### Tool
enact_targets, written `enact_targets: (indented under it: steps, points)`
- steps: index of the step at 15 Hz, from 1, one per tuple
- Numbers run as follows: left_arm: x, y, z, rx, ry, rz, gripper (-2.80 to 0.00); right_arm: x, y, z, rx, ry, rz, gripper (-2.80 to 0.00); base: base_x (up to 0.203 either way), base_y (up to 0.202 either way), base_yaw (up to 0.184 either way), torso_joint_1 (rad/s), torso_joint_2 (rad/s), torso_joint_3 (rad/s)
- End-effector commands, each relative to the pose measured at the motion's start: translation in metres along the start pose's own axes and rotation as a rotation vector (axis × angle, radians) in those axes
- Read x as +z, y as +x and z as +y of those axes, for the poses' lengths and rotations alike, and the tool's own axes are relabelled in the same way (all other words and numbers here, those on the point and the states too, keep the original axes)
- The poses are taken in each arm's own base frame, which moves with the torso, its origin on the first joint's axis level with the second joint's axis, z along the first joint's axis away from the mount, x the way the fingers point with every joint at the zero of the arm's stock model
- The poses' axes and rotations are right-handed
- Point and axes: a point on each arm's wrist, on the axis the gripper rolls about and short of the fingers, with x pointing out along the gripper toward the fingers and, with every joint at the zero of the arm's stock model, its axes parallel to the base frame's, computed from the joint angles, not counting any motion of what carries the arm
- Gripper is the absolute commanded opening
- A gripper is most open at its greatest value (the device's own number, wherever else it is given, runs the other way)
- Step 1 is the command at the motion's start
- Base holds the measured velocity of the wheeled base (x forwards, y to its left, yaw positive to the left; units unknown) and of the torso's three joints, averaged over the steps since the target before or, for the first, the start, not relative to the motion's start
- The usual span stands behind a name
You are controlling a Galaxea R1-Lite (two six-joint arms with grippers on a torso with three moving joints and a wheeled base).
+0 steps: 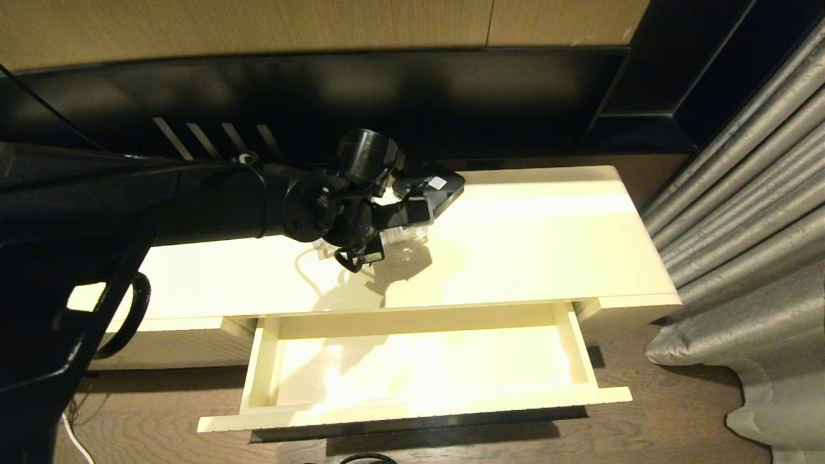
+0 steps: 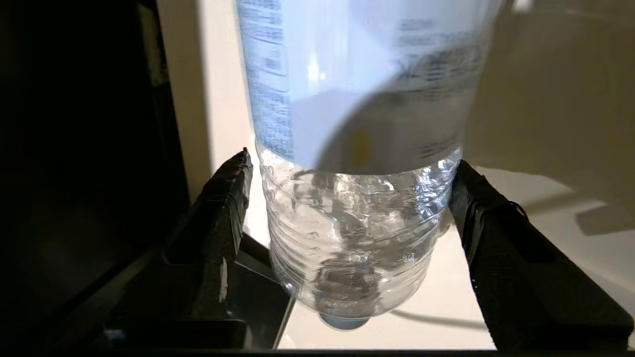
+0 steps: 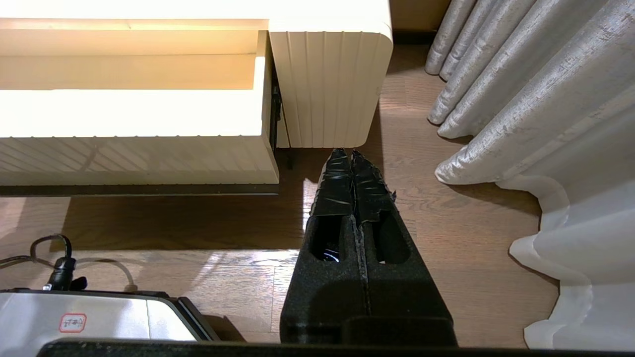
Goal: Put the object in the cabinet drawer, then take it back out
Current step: Take the mineral water out of the drawer and put it on the table
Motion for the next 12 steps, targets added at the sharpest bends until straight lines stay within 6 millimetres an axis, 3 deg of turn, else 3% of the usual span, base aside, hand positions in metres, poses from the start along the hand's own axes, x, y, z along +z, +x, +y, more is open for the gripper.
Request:
enact_targets:
  steps: [1, 7, 12]
  points:
    - [-0.001, -0.008, 0.008, 0.024, -0.005, -0.008, 0.0, 0.0, 0.0, 0.0, 0.001, 0.0, 0.001, -2.8, 0.0, 0.0, 0.0, 0.0, 0.0, 0.0]
    - [-0.002, -0.021, 0.019, 0.057, -0.035, -0.024, 0.0, 0.0, 0.0, 0.0, 0.001, 0.0, 0.003, -2.8, 0.0, 0.0, 0.0, 0.0, 0.0, 0.0]
    - [-0.006, -0.045, 0.033, 0.095, -0.052, -0.047, 0.0, 0.0, 0.0, 0.0, 0.001, 0.0, 0.003, -2.8, 0.0, 0.0, 0.0, 0.0, 0.0, 0.0]
